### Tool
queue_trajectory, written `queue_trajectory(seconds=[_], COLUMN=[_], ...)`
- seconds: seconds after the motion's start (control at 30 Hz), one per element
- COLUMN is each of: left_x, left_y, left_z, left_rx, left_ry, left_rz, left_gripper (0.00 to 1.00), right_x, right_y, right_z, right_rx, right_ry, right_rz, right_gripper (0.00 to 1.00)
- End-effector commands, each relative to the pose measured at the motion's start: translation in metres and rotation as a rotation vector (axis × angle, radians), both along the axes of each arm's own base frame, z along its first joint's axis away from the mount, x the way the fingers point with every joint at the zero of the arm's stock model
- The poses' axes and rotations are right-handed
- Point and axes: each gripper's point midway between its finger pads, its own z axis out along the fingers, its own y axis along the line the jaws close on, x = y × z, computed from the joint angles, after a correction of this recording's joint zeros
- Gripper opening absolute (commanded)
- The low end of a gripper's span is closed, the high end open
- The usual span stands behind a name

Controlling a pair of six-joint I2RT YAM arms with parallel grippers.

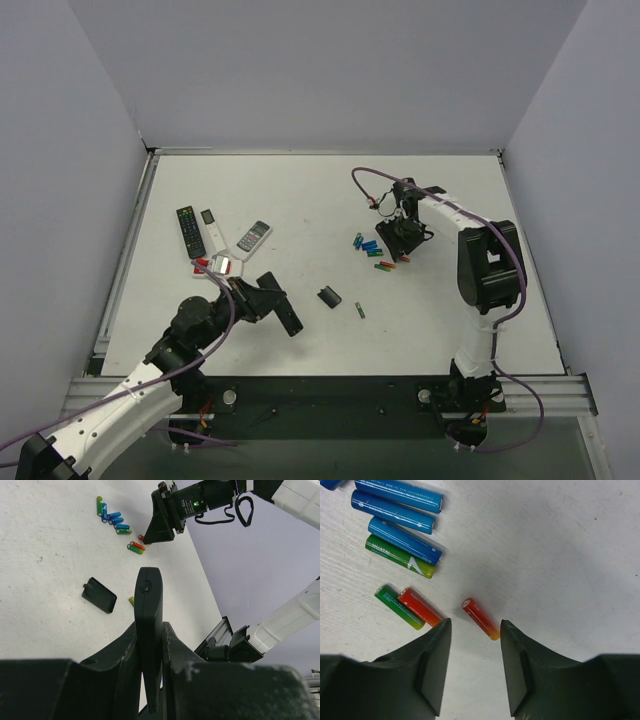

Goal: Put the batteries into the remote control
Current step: Pick up the battery from the center of the board.

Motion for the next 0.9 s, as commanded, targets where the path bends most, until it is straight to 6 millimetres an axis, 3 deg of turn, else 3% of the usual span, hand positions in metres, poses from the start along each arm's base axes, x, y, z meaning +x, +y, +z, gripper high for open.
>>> queue_trajectory(seconds=[0.0, 0.3, 0.43, 0.63, 0.8, 0.87], left_x=[0.001, 0.003, 0.006, 0.013, 0.023, 0.025], left_y=[0.0, -0.002, -0.006, -0.011, -0.011, -0.012], left_z=[0.029, 0.031, 0.031, 0.037, 0.037, 0.046], left_rx=[-0.041, -0.04, -0.045, -0.08, -0.125, -0.168], left_ry=[-0.05, -0.034, -0.027, -0.046, -0.047, -0.072], left_rz=[0.0, -0.001, -0.008, -0.002, 0.036, 0.042], left_gripper=[0.0, 0.0, 0.0, 0.0, 0.0, 0.0], right_x=[0.0, -0.001, 0.001, 0.012, 0.01, 0.005], right_y=[0.0, -0.015, -0.019, 0.005, 0.045, 0.062], right_z=[-0.003, -0.016, -0.01, 0.04, 0.092, 0.115], right_rx=[0.015, -0.034, -0.039, 0.097, 0.219, 0.264], right_ry=[0.042, 0.071, 0.056, -0.071, -0.225, -0.283], right_rz=[0.047, 0.047, 0.02, -0.075, -0.103, -0.126], right_gripper=[0.37, 0.22, 0.04, 0.0, 0.0, 0.0])
